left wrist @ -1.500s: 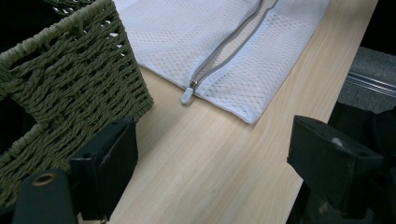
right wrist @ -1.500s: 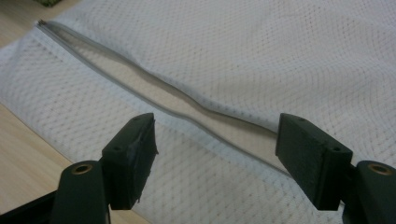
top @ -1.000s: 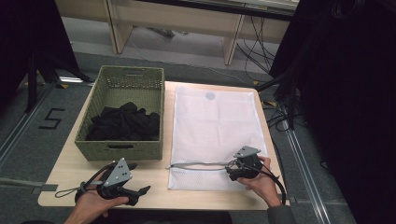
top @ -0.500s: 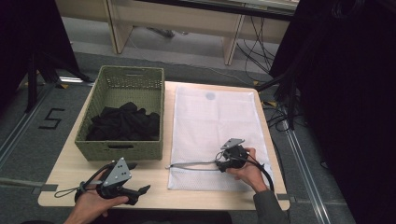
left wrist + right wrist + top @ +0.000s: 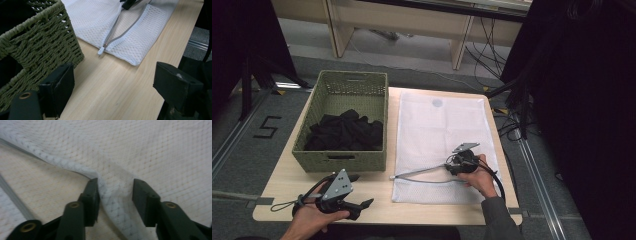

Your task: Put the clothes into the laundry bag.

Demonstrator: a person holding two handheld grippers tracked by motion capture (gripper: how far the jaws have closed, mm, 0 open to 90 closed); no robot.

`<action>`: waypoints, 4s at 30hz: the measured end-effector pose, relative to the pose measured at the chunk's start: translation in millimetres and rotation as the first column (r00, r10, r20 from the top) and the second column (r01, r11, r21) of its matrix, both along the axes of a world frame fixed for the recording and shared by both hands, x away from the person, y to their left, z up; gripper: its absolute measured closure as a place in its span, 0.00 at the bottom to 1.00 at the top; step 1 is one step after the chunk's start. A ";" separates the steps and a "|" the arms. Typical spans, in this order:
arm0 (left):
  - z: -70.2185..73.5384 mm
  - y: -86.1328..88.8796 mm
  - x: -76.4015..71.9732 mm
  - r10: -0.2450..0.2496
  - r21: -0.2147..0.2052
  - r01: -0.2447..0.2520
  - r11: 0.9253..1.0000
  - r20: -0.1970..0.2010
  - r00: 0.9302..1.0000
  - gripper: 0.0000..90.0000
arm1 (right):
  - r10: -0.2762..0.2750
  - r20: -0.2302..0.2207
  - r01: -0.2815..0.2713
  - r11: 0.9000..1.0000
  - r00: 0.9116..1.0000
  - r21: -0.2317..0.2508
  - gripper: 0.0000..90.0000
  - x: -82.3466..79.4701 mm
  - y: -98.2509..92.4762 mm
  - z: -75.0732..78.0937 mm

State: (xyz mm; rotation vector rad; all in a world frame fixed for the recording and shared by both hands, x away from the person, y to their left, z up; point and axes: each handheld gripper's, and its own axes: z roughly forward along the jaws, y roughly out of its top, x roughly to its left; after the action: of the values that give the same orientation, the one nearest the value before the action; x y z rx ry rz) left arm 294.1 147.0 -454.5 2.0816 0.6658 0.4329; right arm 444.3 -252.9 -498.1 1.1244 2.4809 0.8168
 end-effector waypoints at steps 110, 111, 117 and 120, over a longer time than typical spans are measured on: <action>-12.7 51.7 243.4 0.287 0.379 -0.176 0.909 -0.259 0.922 0.62 | 0.042 0.269 -0.043 0.999 0.962 -0.003 0.98 -16.8 1.3 65.1; -9.3 51.4 241.5 0.284 0.367 -0.179 0.913 -0.254 0.925 0.64 | 0.044 0.275 -0.045 0.999 0.960 -0.002 0.98 -16.4 1.0 64.9; 29.0 48.6 224.6 0.247 0.319 -0.192 0.928 -0.143 0.958 0.68 | 0.044 0.274 -0.045 0.999 0.961 -0.004 0.99 -16.5 0.8 65.3; 64.2 54.3 215.1 0.219 0.277 -0.188 0.942 -0.085 0.972 0.68 | 0.054 0.266 -0.055 0.998 0.962 -0.004 0.99 -17.3 1.0 65.9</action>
State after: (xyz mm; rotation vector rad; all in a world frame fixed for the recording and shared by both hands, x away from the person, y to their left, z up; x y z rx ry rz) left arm 509.2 201.3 -390.3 2.3150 0.9409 0.5479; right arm 427.0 -251.9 -432.3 0.8844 2.2957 0.9219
